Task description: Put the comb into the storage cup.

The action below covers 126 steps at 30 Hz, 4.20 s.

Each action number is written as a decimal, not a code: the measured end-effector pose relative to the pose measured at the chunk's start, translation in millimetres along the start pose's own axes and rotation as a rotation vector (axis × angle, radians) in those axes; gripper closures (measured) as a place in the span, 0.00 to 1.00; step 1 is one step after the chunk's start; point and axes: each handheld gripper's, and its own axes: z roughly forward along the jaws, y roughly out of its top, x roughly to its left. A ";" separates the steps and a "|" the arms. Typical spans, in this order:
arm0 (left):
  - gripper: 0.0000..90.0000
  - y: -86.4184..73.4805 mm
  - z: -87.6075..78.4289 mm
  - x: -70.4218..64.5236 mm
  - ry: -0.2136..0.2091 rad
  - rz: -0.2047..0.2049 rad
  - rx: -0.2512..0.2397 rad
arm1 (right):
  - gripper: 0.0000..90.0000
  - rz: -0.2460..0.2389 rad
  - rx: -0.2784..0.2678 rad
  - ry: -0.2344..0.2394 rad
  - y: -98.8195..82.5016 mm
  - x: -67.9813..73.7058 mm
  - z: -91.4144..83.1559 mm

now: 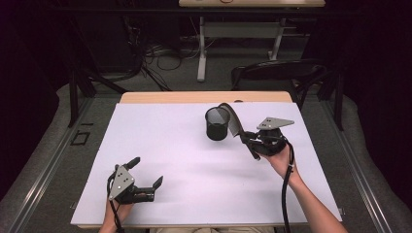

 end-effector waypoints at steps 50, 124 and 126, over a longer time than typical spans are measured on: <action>0.00 -0.3 -1.3 0.1 0.005 -0.004 0.000 | 0.81 0.001 -0.083 -0.028 26.6 -4.9 7.6; 0.00 -0.5 -1.4 0.2 0.010 -0.007 -0.002 | 0.81 0.010 -0.182 -0.030 60.2 -13.4 31.7; 0.00 -0.5 -1.6 0.3 0.009 -0.006 -0.002 | 0.81 0.013 -0.184 -0.032 60.4 -13.9 32.4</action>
